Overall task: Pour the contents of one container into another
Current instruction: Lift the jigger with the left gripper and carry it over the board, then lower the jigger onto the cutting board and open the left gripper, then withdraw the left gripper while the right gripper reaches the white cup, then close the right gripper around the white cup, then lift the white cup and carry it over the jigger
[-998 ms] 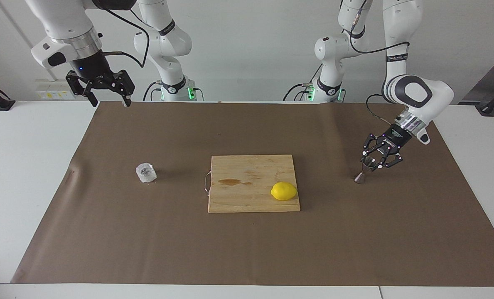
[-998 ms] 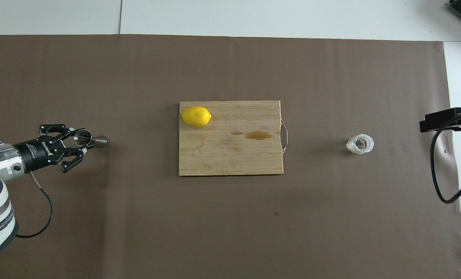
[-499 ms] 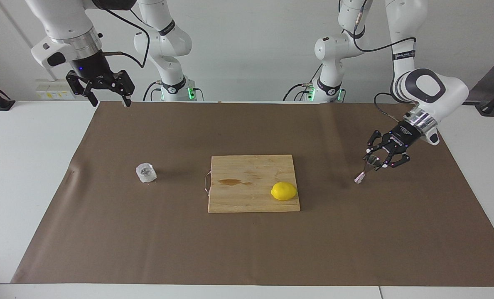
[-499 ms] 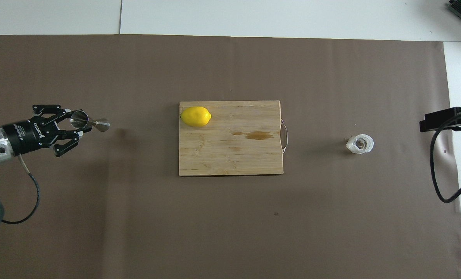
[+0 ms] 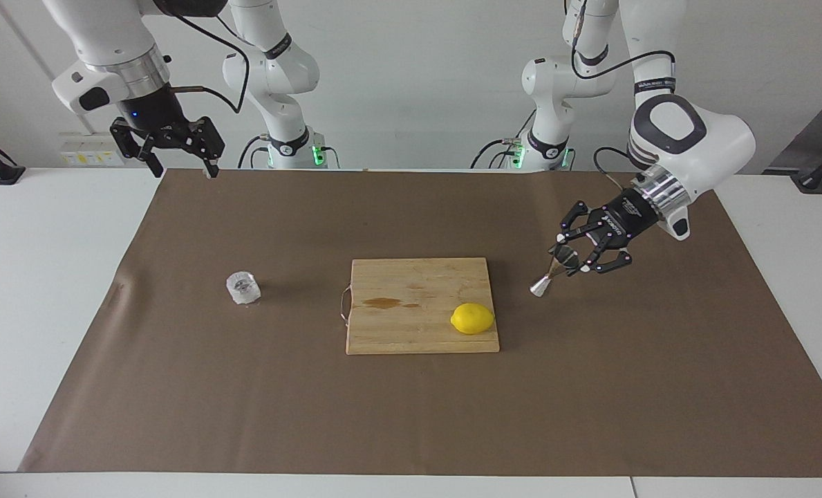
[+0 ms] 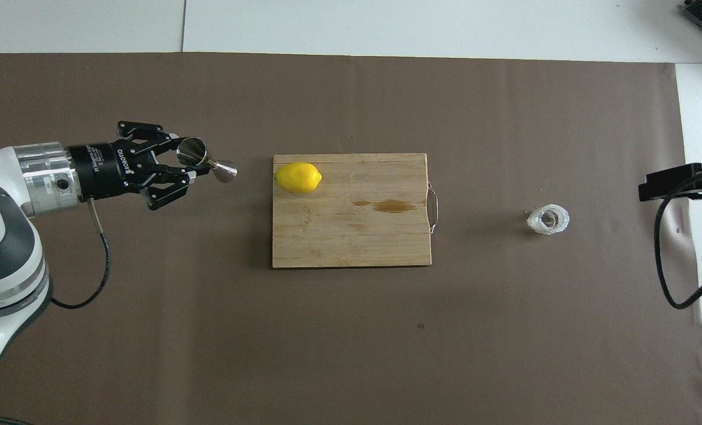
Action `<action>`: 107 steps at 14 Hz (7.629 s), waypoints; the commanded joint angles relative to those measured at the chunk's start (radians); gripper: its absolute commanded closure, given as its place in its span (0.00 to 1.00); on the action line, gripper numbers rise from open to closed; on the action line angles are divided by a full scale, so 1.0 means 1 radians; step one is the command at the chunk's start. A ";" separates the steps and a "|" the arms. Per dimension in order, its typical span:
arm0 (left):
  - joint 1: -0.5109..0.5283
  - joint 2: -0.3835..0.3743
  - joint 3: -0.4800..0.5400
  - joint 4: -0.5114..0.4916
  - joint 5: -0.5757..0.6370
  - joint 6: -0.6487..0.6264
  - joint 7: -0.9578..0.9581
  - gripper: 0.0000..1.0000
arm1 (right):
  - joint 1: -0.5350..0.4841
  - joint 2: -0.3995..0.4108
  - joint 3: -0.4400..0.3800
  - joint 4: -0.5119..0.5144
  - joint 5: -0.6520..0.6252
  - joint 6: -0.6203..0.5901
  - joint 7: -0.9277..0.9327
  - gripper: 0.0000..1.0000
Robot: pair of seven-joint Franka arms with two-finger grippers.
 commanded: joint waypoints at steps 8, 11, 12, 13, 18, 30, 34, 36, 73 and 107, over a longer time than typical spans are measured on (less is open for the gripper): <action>-0.533 0.100 0.011 -0.010 0.017 0.634 -0.392 1.00 | -0.005 -0.005 0.003 -0.009 0.015 0.014 0.018 0.00; -0.598 0.191 0.009 0.016 0.011 0.723 -0.395 1.00 | -0.005 -0.006 0.003 -0.011 0.015 0.014 0.018 0.00; -0.613 0.225 0.008 0.029 0.007 0.761 -0.395 1.00 | -0.005 -0.006 0.003 -0.011 0.015 0.014 0.018 0.00; -0.624 0.249 0.008 0.039 0.009 0.783 -0.402 1.00 | -0.005 -0.006 0.004 -0.011 0.015 0.014 0.018 0.00; -0.652 0.283 0.005 0.043 0.006 0.835 -0.413 1.00 | -0.005 -0.006 0.003 -0.013 0.015 0.014 0.018 0.00; -0.652 0.326 -0.020 0.060 -0.037 0.901 -0.415 0.00 | -0.002 -0.008 0.004 -0.017 0.015 0.017 0.018 0.00; -0.634 0.236 -0.009 0.054 -0.022 0.831 -0.372 0.00 | 0.002 -0.012 0.006 -0.052 0.017 0.040 -0.016 0.00; -0.586 0.179 -0.005 0.049 -0.020 0.737 -0.293 0.00 | 0.002 -0.014 0.006 -0.083 0.017 0.064 -0.118 0.00; 0.057 -0.045 -0.005 0.486 1.126 -0.699 1.739 0.00 | -0.186 0.251 0.004 -0.608 0.553 0.718 -2.166 0.00; 0.137 -0.108 -0.054 0.381 1.112 -0.705 1.567 0.00 | 0.114 0.155 0.015 -0.461 0.421 0.645 -1.497 0.66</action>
